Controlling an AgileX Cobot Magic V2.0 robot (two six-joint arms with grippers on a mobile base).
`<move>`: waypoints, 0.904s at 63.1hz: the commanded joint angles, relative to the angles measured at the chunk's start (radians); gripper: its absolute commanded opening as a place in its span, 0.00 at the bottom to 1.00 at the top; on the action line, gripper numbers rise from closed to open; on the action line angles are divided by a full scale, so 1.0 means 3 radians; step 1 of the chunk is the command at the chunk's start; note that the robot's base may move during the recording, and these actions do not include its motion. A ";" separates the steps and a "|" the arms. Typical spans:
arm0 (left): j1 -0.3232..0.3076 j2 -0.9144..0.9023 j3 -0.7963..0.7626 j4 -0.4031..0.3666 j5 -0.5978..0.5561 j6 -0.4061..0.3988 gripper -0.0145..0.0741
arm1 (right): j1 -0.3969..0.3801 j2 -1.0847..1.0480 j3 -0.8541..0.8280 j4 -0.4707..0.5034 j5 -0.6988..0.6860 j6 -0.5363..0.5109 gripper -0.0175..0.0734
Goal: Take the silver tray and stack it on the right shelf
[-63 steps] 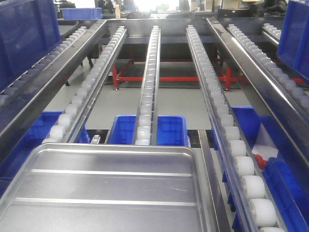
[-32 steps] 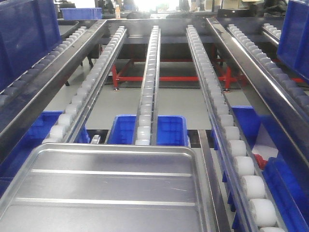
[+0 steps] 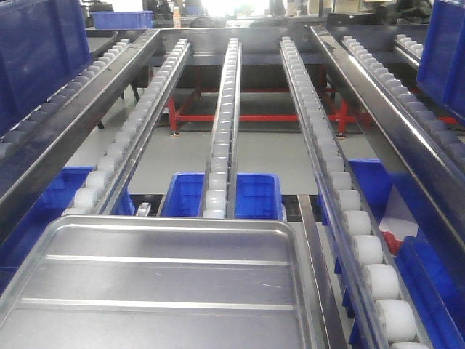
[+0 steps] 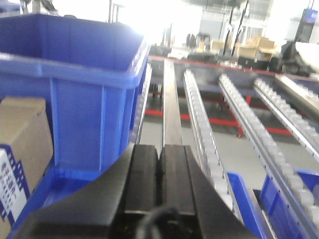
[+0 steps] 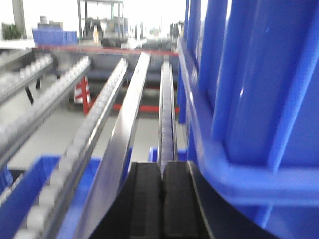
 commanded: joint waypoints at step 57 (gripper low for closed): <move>-0.0304 0.2266 -0.2354 -0.2736 0.2910 0.2555 0.05 | 0.1913 0.1866 -0.1947 0.0177 0.1421 0.0375 0.70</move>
